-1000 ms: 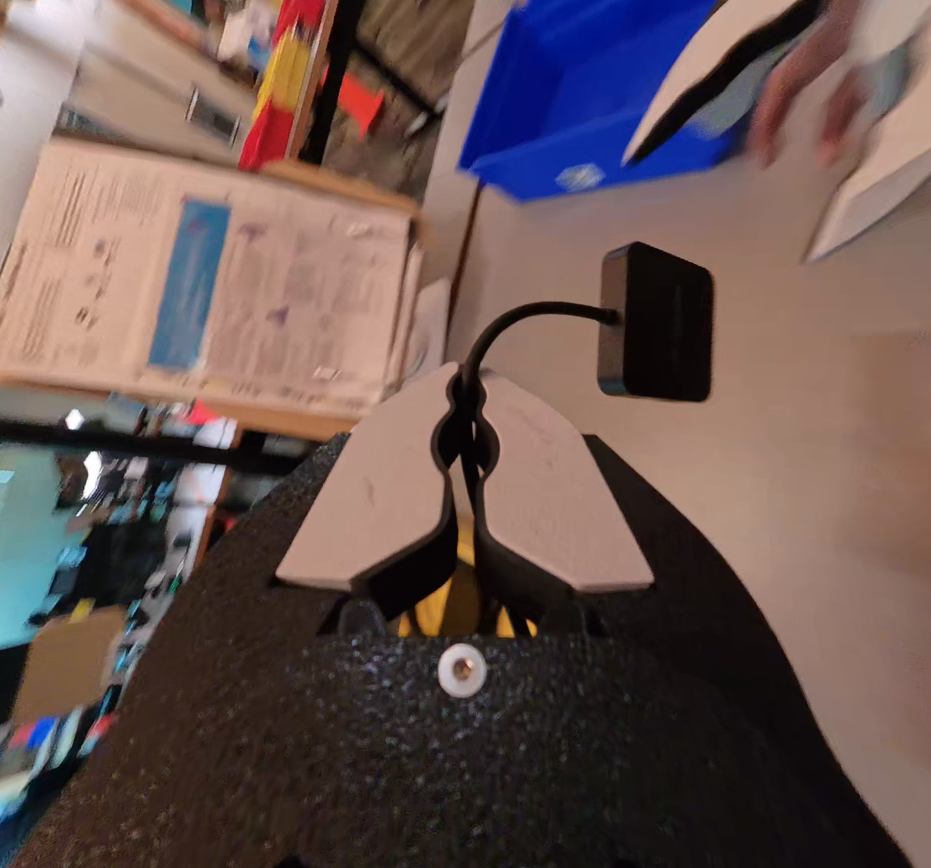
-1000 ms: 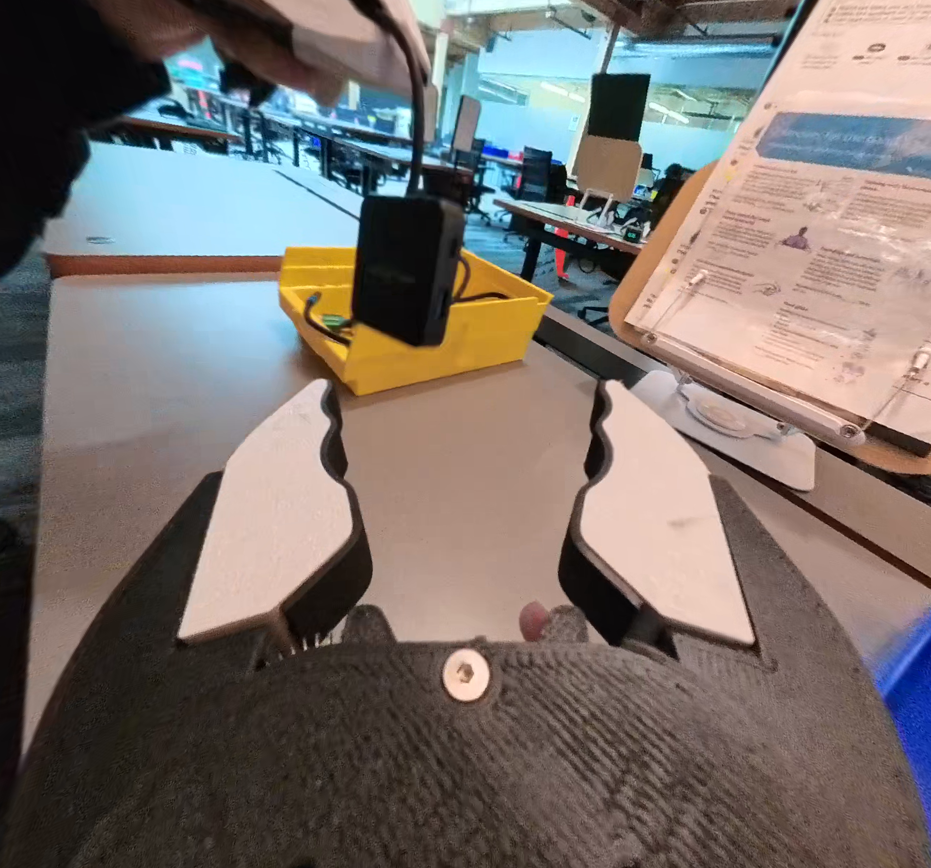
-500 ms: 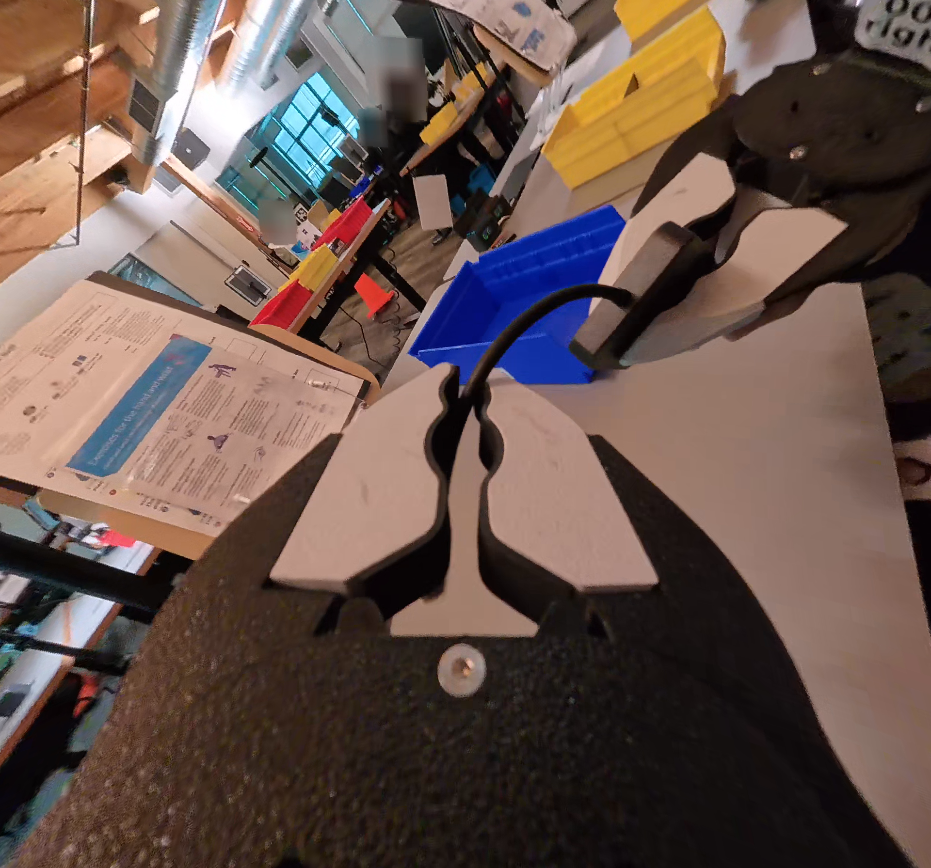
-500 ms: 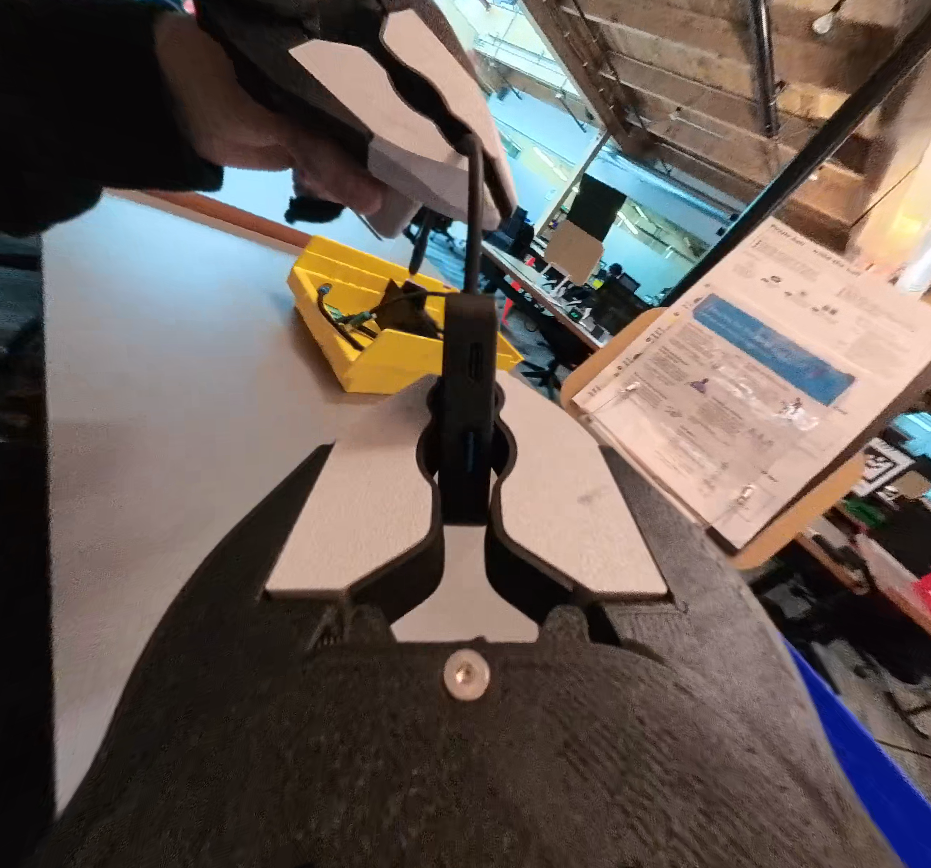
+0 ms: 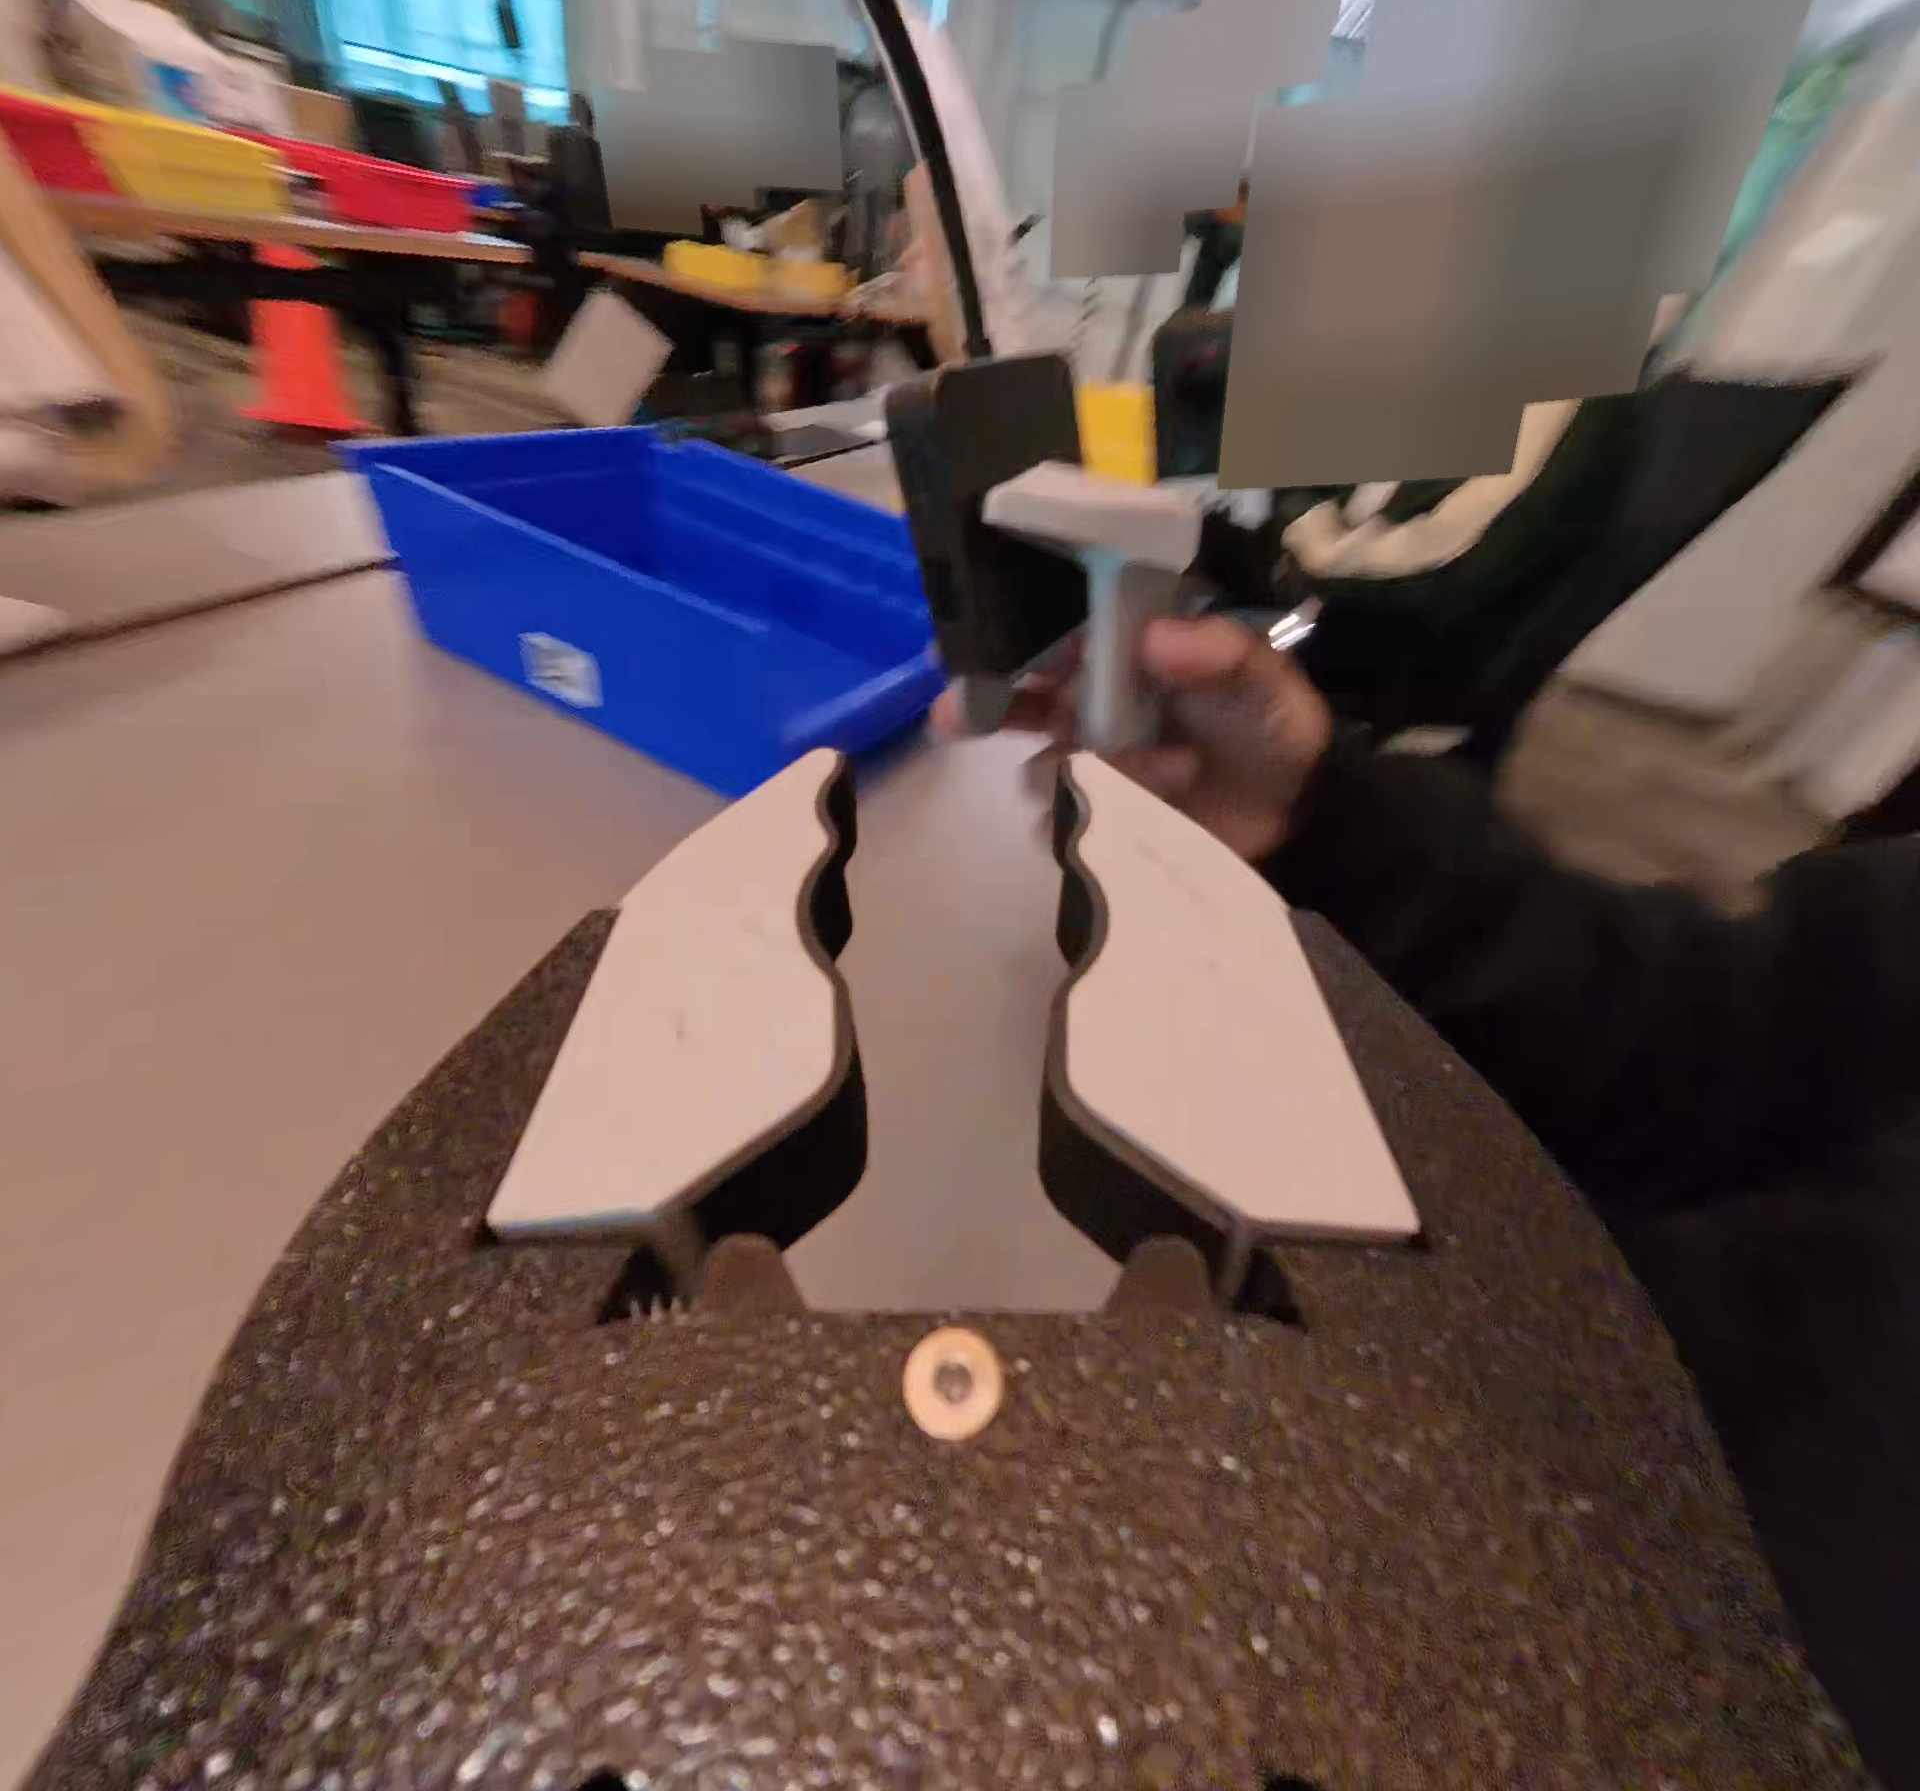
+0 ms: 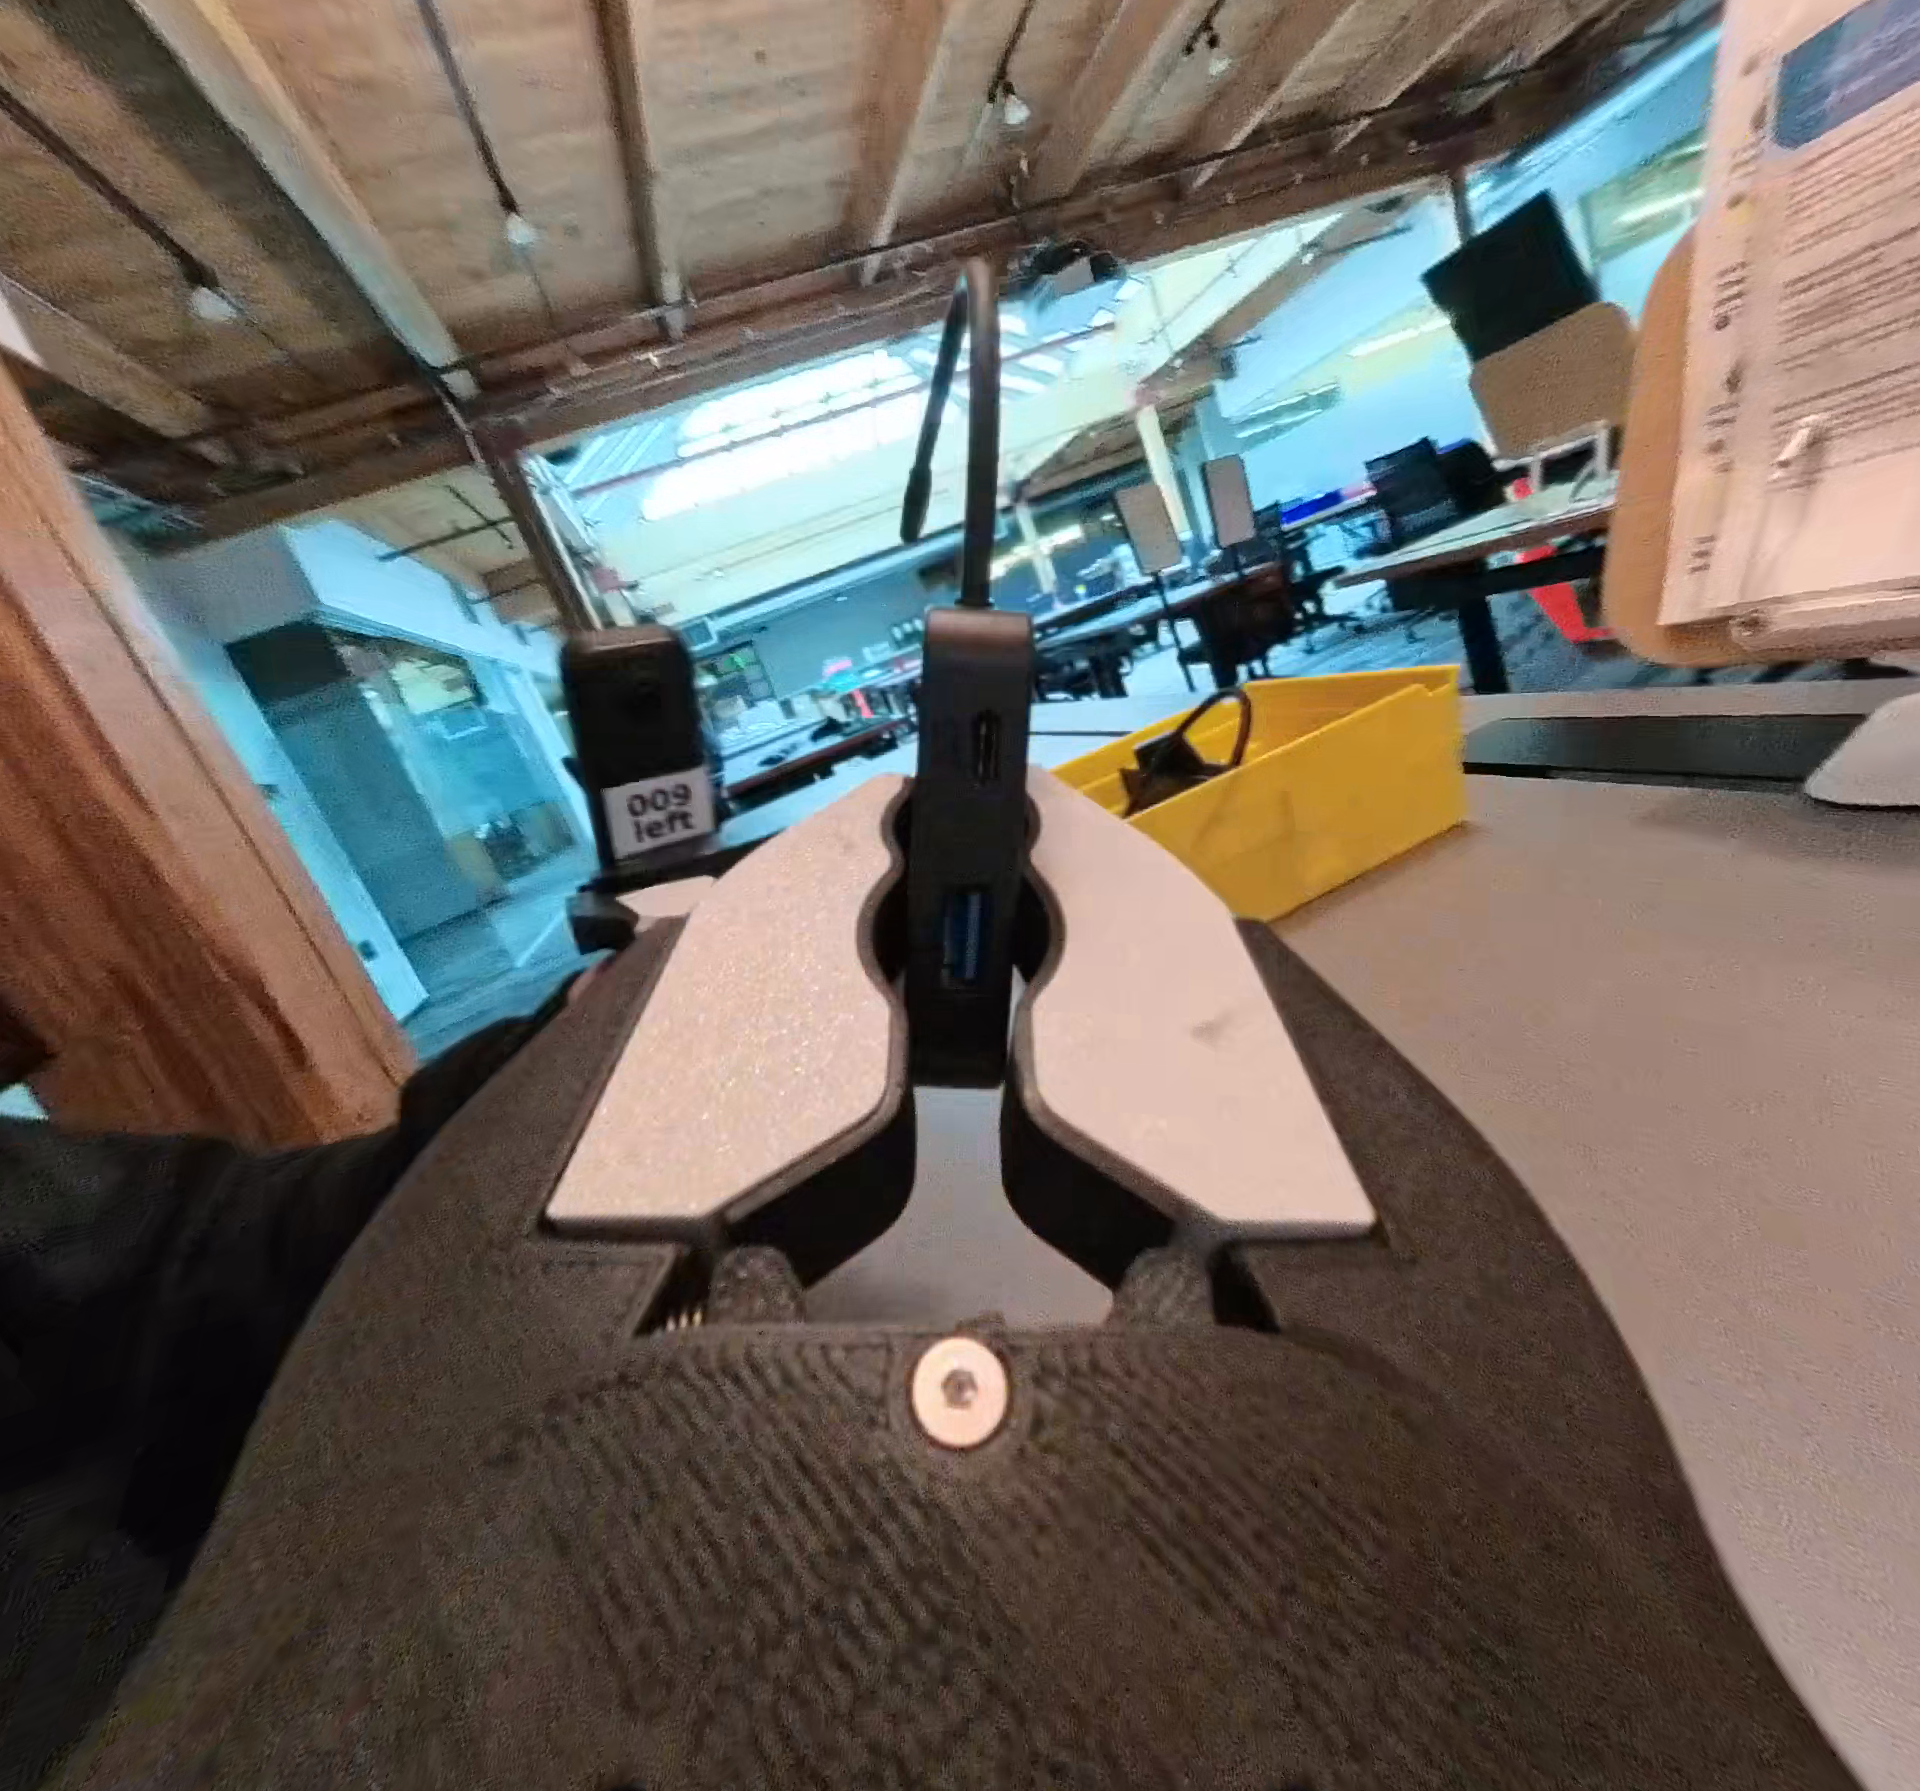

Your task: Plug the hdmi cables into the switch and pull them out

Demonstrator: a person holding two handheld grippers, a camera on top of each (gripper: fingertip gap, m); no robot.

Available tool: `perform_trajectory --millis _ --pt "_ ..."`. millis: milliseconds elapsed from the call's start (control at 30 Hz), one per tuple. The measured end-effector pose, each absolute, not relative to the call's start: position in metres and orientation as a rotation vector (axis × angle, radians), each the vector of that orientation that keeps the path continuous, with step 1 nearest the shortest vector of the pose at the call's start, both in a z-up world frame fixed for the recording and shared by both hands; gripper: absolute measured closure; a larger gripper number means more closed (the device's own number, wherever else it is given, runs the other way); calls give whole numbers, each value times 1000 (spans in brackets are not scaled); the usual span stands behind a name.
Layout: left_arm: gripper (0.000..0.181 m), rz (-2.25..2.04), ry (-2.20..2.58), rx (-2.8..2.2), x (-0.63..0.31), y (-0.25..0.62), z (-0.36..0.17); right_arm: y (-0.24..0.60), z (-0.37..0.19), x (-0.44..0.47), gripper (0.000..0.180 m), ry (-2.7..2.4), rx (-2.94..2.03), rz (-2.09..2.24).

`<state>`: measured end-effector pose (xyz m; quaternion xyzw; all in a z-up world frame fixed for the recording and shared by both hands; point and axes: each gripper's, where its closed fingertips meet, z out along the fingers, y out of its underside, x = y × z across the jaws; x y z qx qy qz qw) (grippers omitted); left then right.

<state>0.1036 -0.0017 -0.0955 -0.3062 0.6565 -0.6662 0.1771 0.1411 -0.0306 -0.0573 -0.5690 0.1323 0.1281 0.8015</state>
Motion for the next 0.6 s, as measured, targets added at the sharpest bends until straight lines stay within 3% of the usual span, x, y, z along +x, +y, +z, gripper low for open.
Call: perform_trajectory --millis 133,200,600 --pt "136 -2304 1807 -990 108 -27 -96 -22 -60 125 166 207 -1178 376" --pt "149 -2351 1840 -969 108 -36 -103 -21 -56 123 166 228 -1146 467" --pt "167 -2455 1695 -947 109 -30 -102 -2 -74 115 165 243 -1171 534"
